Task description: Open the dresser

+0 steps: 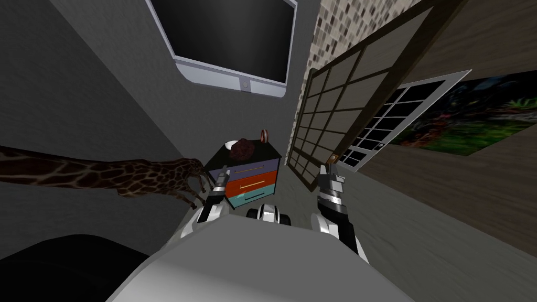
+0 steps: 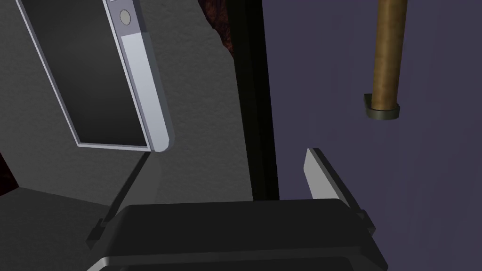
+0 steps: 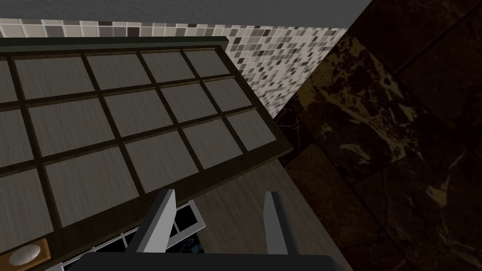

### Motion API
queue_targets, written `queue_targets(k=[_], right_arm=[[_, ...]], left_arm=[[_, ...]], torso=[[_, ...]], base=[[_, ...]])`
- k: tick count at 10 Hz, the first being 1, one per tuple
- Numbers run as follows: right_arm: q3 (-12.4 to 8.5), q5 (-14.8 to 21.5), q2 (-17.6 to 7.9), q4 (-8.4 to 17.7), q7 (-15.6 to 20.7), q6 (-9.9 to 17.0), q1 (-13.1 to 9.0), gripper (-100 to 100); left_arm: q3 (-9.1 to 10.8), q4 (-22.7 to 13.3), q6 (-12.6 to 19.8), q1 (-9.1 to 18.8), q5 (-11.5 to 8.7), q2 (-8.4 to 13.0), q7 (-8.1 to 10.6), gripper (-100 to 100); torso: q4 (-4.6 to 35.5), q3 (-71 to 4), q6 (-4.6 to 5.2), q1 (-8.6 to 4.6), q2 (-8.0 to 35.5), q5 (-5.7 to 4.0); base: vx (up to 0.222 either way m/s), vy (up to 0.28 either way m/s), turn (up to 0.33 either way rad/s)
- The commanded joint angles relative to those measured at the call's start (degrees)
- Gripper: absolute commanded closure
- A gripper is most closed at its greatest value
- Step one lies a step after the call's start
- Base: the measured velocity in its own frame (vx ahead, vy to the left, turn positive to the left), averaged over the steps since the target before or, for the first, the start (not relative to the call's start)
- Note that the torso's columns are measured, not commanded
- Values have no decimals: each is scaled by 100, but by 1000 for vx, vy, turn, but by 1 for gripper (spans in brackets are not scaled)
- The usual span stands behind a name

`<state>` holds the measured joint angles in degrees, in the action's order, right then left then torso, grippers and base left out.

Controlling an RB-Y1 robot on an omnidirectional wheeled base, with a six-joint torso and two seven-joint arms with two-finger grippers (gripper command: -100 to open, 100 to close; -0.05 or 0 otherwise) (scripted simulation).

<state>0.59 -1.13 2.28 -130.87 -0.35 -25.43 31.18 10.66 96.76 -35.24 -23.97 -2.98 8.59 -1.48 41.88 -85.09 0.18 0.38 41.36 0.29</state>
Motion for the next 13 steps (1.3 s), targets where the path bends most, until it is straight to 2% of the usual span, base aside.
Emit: queue_targets(k=[1, 5, 9, 12, 13], right_arm=[[0, 0, 0, 0, 0, 0, 0, 0], [1, 0, 1, 0, 0, 0, -1, 0], [0, 0, 0, 0, 0, 0, -1, 0], [0, 0, -1, 0, 0, 0, -1, 0], [-1, 0, -1, 0, 0, 0, -1, 0]], left_arm=[[29, -354, -102, 33, -21, -37, 12, -100], [127, -933, -263, 129, -72, -268, 9, -100], [191, -1316, -371, 192, -107, -703, 7, -100], [221, -984, -90, 150, -130, -602, 27, -100], [209, -1022, -149, 148, -122, -617, 18, -100]], torso=[[23, 26, -12, -15, 49, -17], [45, 62, -17, -54, 106, -33], [39, 50, -18, -32, 88, -27], [39, 49, -17, -26, 85, -26], [38, 46, -18, -30, 83, -26]], base=[[40, -43, 36], [30, -92, 69], [20, -66, 41], [39, -6, -7], [24, 5, -3]])
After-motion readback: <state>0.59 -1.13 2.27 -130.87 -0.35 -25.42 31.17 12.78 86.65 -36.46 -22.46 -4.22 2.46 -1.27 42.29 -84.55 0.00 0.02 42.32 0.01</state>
